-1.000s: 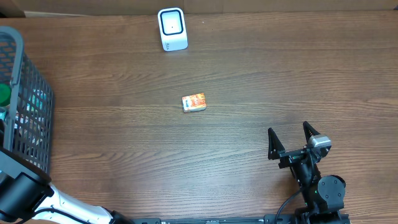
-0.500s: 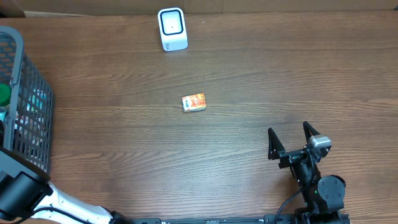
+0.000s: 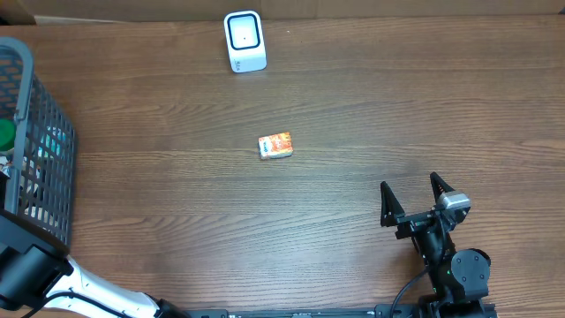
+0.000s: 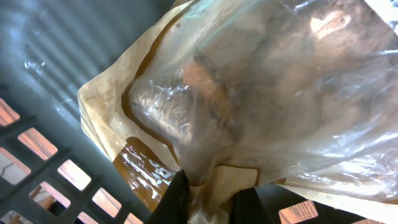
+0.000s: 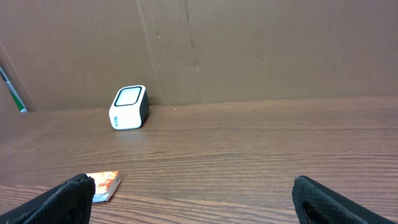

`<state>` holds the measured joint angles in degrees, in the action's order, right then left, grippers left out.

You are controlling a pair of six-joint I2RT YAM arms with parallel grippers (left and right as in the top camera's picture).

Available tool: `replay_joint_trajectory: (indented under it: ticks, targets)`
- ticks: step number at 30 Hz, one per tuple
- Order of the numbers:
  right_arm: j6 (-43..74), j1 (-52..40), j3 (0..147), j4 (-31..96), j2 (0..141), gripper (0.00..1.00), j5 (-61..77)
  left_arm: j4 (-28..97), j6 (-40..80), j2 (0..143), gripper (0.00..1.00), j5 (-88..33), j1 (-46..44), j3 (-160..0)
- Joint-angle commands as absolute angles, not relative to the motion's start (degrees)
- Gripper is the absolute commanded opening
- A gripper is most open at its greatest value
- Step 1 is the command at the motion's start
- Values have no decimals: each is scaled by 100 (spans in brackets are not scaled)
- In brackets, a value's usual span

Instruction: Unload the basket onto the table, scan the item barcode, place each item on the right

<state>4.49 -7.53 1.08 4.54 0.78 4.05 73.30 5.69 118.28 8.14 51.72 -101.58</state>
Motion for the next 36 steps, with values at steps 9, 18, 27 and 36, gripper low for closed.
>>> replay_joint_trajectory:
  ticks: [9,18,27,36]
  targets:
    - [464,-733,43,423,14,100,395,8165,945,11620,4,760,4737,-11386]
    - [464,-733,43,423,14,100,395,8519,1184,10978,4,740,4056,-13098]
    - [462,-733,43,423,14,100,395,8621,1229,10798,46,854,3988,-13249]
    - [464,-733,43,423,14,100,395,8221,1227,10849,79,958,4501,-11651]
